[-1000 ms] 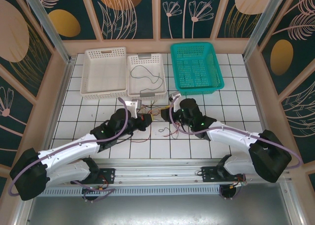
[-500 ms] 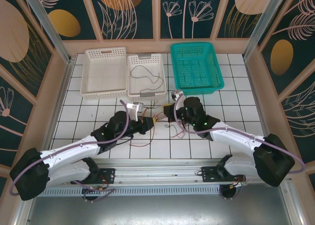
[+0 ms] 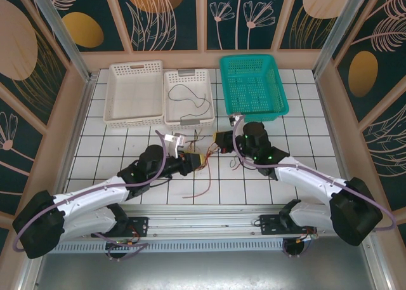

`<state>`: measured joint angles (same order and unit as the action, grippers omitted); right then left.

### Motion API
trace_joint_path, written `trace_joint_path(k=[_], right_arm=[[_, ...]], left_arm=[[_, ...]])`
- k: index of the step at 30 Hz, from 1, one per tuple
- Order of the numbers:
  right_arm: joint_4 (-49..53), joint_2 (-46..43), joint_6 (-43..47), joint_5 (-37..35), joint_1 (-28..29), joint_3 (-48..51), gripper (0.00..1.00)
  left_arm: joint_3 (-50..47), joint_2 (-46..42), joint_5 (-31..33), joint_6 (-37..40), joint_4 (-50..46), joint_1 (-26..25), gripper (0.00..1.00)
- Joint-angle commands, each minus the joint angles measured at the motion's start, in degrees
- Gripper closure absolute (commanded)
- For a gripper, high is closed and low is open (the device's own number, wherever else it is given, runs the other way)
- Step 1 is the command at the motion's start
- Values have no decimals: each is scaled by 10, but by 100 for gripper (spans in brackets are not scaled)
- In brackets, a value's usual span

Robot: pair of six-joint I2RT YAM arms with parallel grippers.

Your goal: Untangle the cables

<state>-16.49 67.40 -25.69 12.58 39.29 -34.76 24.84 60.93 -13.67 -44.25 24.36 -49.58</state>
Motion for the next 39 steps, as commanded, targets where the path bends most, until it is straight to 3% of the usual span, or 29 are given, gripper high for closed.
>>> trace_joint_path(k=[1, 4, 7, 15, 20, 26, 32, 39], right_arm=[[-7, -16, -13, 17, -5, -22, 100], [-3, -16, -17, 17, -6, -25, 100], [6, -12, -22, 9, -6, -32, 100], [34, -2, -41, -5, -10, -64, 100], [55, 18, -50, -9, -14, -95, 100], [77, 34, -52, -8, -18, -135, 100], [90, 36, -52, -4, -18, -152, 100], [104, 33, -57, 4, -19, -175, 100]], left_arm=[[-12, 5, -35, -1, 40, 2, 53], [-21, 9, -60, -2, 57, 1, 41], [-33, 12, -85, -7, 81, 1, 35], [-40, 39, -119, -9, 106, -11, 33], [-22, 82, -119, -3, 129, -45, 33], [29, 165, -93, 15, 108, -77, 33], [73, 195, -22, 29, 62, -79, 33], [113, 243, 1, 33, 61, -79, 31]])
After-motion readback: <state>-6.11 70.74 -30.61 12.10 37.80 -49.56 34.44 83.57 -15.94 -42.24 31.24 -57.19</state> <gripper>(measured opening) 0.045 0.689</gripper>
